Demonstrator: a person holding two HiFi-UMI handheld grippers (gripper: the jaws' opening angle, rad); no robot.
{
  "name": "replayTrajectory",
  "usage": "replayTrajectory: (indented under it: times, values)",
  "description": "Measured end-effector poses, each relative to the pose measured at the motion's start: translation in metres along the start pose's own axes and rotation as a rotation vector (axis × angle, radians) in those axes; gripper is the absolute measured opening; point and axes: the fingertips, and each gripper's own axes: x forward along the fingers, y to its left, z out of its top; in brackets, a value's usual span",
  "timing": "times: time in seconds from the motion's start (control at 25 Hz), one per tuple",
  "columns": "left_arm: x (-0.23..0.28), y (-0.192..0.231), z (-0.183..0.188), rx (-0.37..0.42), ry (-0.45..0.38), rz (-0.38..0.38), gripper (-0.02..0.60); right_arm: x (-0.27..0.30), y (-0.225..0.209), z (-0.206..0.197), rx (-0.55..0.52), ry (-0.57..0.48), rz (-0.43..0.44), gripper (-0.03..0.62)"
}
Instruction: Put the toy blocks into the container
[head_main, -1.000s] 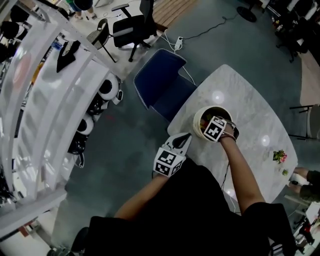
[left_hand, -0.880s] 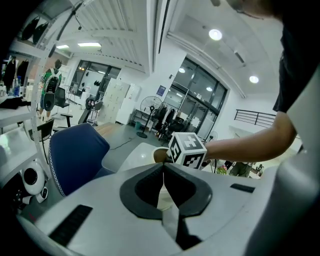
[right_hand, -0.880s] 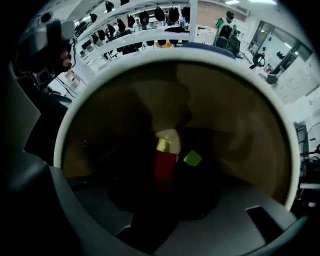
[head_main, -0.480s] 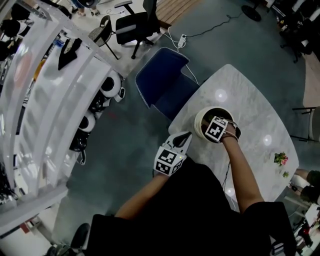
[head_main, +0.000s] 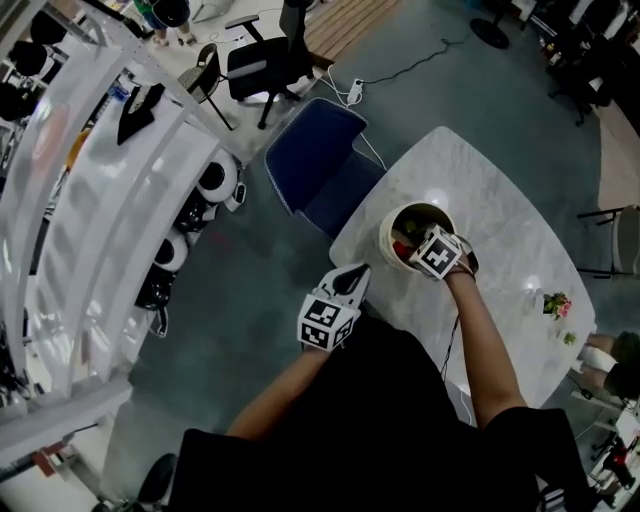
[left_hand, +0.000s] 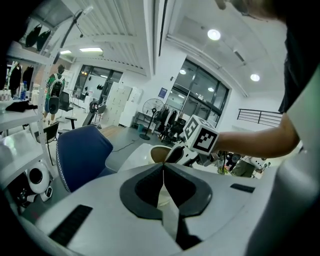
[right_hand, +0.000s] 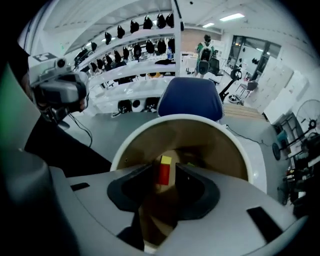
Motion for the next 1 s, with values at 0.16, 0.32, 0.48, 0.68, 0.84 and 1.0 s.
replayTrajectory:
  times: [0.16, 0.32, 0.48, 0.68, 0.84, 1.0]
  values:
    - [-0.018, -0.01, -0.004, 0.011, -0.022, 0.02, 0.006, -0.021, 0.016, 0.007, 0.083, -0.135, -0.008, 0.13]
    - [-0.036, -0.027, -0.005, 0.016, -0.058, 0.032, 0.006, -0.048, 0.029, 0.009, 0.155, -0.269, -0.032, 0.118]
    - [-0.058, -0.043, -0.009, 0.007, -0.105, 0.046, 0.006, -0.074, 0.048, 0.01, 0.215, -0.391, -0.054, 0.083]
    - [-0.076, -0.061, -0.022, -0.004, -0.142, 0.054, 0.006, -0.099, 0.078, 0.003, 0.24, -0.462, -0.107, 0.037]
    - [-0.086, -0.075, -0.034, -0.021, -0.165, 0.06, 0.006, -0.118, 0.109, -0.006, 0.239, -0.569, -0.133, 0.009]
    - [-0.095, -0.081, -0.044, -0.037, -0.187, 0.063, 0.006, -0.13, 0.137, -0.026, 0.266, -0.637, -0.163, 0.006]
